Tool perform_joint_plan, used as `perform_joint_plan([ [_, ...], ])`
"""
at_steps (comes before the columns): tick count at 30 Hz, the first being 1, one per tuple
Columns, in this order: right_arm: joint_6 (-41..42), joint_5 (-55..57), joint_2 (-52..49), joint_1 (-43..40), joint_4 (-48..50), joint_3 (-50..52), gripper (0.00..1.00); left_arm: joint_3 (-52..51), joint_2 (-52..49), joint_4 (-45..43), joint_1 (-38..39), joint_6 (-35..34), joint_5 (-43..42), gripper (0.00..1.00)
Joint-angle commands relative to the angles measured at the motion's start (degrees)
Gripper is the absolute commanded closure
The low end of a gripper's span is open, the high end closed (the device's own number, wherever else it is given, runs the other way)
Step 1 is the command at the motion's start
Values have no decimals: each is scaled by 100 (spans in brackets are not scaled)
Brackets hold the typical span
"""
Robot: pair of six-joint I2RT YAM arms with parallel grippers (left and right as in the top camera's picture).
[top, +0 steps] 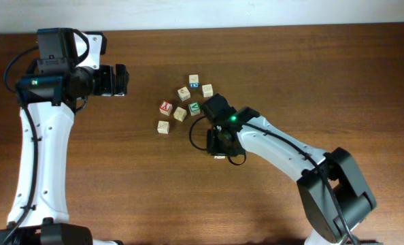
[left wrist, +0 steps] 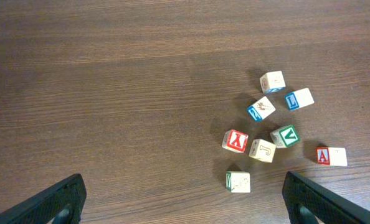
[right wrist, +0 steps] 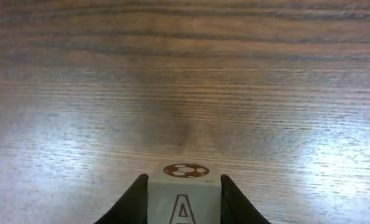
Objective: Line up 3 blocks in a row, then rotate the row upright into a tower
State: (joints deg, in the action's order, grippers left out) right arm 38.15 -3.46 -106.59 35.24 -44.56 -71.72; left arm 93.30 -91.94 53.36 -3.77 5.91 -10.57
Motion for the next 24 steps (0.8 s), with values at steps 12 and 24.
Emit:
perform_joint_plan([
  [12,-719,260,-256,-686,243,-1250,42,103,-37,-9,-15,-50,-79,1],
  [24,-796,258,-1412,-750,938,-1296,73,103,-37,-9,-15,-50,-79,1],
])
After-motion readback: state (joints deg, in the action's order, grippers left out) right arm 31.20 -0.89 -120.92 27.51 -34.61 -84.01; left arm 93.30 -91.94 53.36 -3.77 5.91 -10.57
